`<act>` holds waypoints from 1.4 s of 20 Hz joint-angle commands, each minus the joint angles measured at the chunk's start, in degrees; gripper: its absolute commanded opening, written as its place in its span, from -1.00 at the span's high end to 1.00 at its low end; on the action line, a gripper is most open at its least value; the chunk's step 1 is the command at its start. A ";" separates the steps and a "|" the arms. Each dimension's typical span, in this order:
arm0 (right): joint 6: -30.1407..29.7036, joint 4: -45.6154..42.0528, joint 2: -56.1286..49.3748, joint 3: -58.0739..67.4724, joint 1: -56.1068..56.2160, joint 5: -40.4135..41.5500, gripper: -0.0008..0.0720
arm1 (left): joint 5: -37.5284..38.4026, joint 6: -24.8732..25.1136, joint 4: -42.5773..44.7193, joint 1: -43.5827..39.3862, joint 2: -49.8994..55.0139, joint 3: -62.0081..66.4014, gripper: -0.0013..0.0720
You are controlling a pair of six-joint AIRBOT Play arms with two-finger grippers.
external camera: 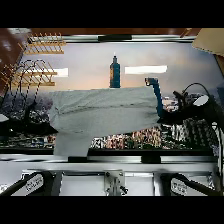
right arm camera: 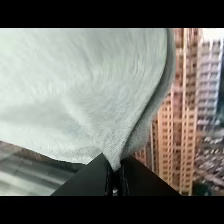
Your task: Fold the shirts.
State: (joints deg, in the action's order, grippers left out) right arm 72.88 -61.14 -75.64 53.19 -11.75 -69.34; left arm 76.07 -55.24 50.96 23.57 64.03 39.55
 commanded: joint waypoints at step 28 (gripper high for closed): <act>13.99 -13.16 -20.72 34.47 5.27 8.50 -0.74 | 1.22 -10.03 -2.21 -7.65 36.96 49.72 -0.85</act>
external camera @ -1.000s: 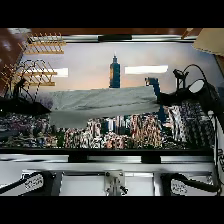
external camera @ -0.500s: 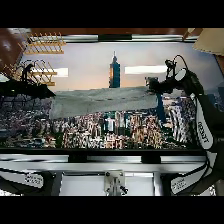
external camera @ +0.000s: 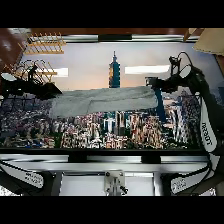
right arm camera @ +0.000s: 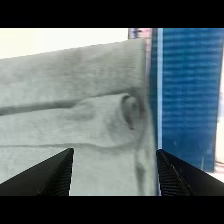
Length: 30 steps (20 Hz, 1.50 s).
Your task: Fold the shirts.
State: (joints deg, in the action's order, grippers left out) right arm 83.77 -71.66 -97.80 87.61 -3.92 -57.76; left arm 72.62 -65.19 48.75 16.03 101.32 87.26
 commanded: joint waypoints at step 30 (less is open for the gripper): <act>-7.80 21.73 -3.30 0.07 -0.72 -2.03 0.79 | 6.45 2.49 -15.17 -5.46 -5.09 1.90 0.58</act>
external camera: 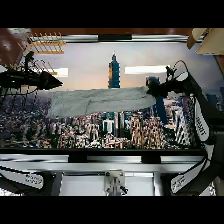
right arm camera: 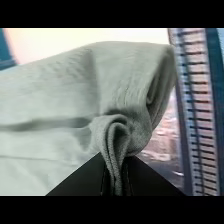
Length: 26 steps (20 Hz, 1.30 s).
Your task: Fold the shirts.
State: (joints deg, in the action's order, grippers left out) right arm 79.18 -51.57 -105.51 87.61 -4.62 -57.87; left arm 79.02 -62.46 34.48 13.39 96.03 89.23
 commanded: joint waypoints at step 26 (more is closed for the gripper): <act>18.08 -7.10 43.10 0.04 4.87 -16.70 0.79 | -34.58 0.22 -20.65 -41.83 5.11 -7.69 0.86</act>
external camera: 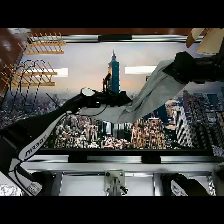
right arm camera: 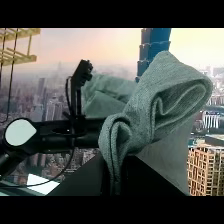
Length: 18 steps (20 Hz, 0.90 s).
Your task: Fold the shirts.
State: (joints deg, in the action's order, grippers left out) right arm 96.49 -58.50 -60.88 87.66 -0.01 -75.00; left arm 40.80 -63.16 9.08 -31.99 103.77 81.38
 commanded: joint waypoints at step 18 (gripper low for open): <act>2.08 11.56 -40.30 0.00 32.50 36.96 0.79 | 25.33 -3.61 30.84 54.23 -51.74 0.15 0.85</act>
State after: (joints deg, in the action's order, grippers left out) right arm 97.89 -51.35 -96.57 87.61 29.76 -44.12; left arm 64.16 -66.06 39.48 18.46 55.37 81.54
